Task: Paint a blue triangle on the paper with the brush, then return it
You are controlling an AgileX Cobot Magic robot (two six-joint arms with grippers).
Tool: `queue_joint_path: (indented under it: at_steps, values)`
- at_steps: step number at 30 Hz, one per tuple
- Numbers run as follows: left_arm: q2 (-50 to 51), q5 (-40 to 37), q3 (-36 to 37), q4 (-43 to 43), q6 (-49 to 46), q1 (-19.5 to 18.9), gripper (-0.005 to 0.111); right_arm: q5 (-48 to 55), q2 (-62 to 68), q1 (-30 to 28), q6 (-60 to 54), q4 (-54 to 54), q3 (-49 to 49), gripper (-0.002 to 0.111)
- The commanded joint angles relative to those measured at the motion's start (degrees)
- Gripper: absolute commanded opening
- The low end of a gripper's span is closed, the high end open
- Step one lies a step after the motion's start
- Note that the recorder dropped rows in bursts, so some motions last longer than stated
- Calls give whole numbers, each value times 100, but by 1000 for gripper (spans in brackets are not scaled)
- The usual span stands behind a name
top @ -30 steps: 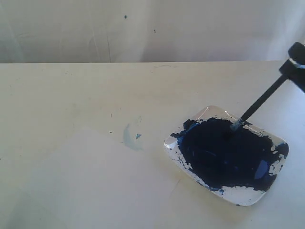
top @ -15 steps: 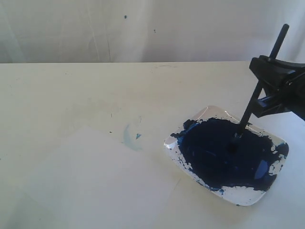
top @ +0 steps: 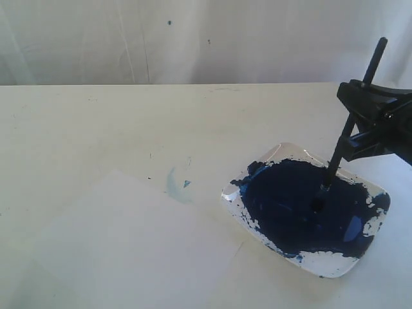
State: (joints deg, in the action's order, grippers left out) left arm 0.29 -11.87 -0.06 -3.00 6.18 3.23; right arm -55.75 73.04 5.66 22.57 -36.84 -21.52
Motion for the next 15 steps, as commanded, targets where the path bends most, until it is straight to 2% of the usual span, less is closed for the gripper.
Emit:
queue_joint_path:
  at_steps: [1, 4, 8, 15]
  values:
    - [-29, -8, 6, -11, -17, 29, 0, 174, -28, -59, -48, 20, -3, 0]
    - [-29, -8, 6, -11, -17, 29, 0, -23, -28, -59, -48, 32, -3, 0]
    - [-29, -8, 6, -11, -17, 29, 0, -964, -28, -59, 70, 344, -3, 0]
    - [-29, -8, 6, -11, -17, 29, 0, -756, -28, -59, 369, 111, -3, 0]
